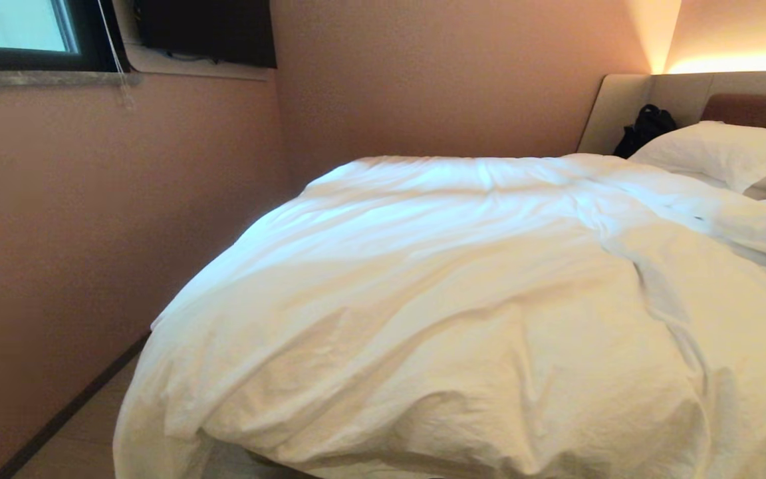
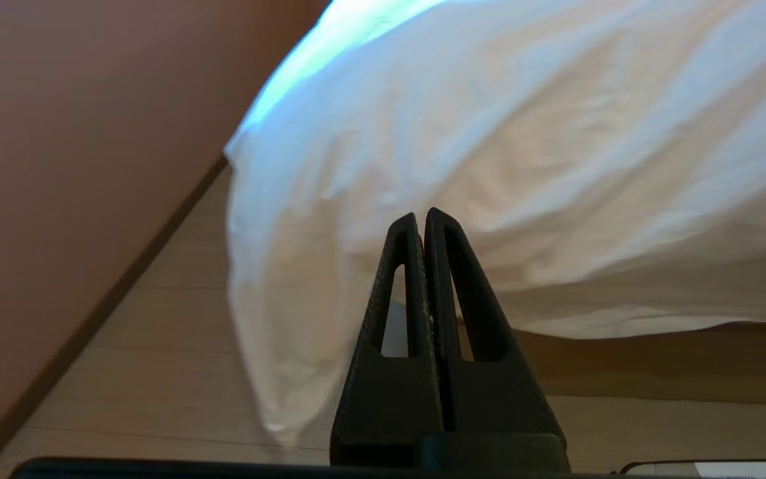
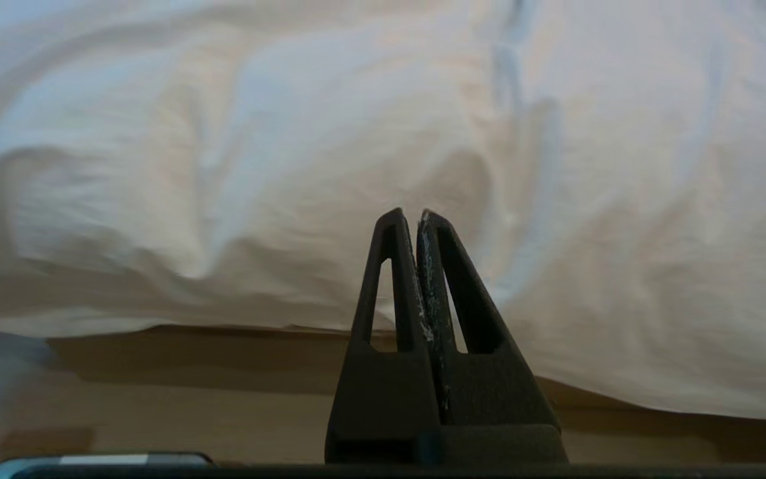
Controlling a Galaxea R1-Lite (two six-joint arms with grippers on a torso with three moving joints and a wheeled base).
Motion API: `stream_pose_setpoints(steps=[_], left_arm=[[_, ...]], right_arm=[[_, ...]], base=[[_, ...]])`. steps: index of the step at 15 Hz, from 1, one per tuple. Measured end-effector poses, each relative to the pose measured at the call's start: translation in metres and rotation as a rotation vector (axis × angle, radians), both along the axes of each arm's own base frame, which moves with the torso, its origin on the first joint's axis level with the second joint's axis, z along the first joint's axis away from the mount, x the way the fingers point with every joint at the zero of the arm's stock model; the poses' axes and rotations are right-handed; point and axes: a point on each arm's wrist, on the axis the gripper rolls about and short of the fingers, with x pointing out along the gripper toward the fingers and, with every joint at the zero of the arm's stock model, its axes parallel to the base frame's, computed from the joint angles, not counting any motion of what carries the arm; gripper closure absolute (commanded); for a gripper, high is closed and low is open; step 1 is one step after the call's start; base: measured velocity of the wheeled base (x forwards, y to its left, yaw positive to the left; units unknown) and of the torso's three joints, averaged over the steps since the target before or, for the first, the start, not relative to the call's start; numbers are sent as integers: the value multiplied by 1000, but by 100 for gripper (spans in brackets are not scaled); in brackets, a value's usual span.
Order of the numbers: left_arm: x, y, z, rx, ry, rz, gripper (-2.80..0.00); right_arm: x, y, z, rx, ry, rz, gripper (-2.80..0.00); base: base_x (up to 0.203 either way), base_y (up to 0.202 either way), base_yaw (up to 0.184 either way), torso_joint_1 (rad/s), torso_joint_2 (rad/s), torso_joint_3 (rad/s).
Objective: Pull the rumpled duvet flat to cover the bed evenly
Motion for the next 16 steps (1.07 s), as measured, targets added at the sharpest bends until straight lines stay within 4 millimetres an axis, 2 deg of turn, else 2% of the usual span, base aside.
stream_pose_setpoints(steps=[16], left_arm=[[0,0,-1,22,4,-4,0]], right_arm=[[1,0,-2,0,7,0,0]], base=[[0,197,0,2,2,3]])
